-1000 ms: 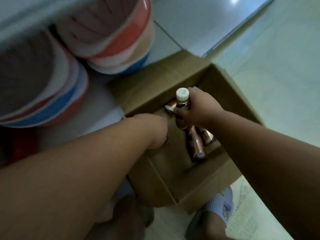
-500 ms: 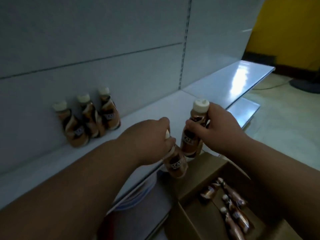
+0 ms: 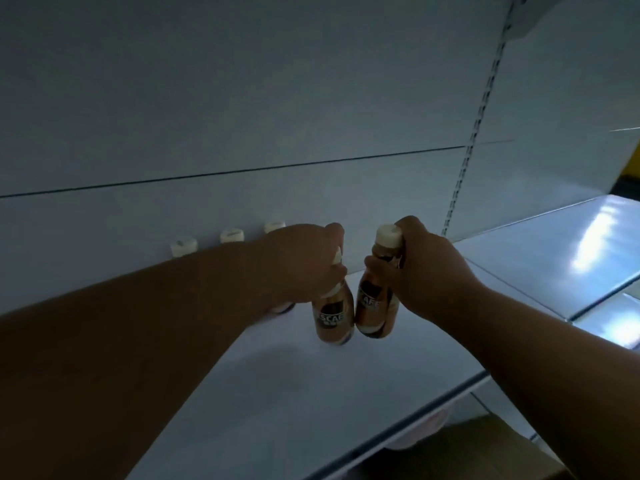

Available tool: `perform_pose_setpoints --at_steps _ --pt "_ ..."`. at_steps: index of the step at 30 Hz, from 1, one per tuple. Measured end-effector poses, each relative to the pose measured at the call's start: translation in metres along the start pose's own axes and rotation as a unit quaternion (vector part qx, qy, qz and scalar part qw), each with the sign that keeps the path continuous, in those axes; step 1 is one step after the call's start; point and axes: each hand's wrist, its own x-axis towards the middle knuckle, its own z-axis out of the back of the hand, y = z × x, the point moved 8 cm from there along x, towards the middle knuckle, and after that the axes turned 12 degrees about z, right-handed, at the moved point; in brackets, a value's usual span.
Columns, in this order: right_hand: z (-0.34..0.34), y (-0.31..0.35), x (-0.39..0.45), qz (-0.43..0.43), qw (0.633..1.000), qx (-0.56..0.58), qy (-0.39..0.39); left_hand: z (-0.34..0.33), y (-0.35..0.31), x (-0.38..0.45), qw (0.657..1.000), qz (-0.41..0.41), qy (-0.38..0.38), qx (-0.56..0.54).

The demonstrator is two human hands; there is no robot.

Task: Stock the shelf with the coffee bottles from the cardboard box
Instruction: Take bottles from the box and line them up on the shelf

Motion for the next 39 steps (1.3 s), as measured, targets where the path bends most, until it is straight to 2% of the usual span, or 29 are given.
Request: perform_pose_setpoints --at_steps 7,11,15,21,27,30,34,37,39 --pt "-0.042 -0.019 0.057 -0.015 0.998 -0.005 0.057 -0.005 0.015 0.041 0.996 0.031 0.036 0.077" --pt "-0.055 -0.017 0.08 -0.011 0.999 0.005 0.037 -0.004 0.019 0.056 0.991 0.038 0.036 0.12" --pt "-0.067 -0.017 0.09 0.004 1.0 -0.002 0.025 -0.007 0.019 0.068 0.99 0.073 0.028 0.116" --pt "-0.076 -0.033 0.1 -0.046 0.998 0.039 -0.002 0.0 0.017 0.074 0.975 0.093 -0.057 0.192" --pt "-0.066 -0.031 0.068 -0.036 0.998 0.052 -0.029 0.001 0.0 0.054 0.945 0.075 -0.2 0.246" --pt "-0.037 -0.025 0.04 0.013 1.0 0.003 -0.029 -0.012 -0.02 0.028 0.96 0.011 -0.234 0.152" --pt "0.008 -0.036 -0.032 0.033 0.997 -0.072 -0.011 -0.061 -0.071 -0.011 0.986 -0.052 -0.153 -0.041" --pt "0.025 -0.067 -0.115 -0.031 0.988 -0.147 0.025 -0.11 -0.119 -0.039 0.984 -0.016 -0.068 -0.162" --pt "0.025 -0.092 -0.173 -0.096 0.98 -0.165 0.048 -0.15 -0.151 -0.055 0.983 -0.014 -0.021 -0.182"
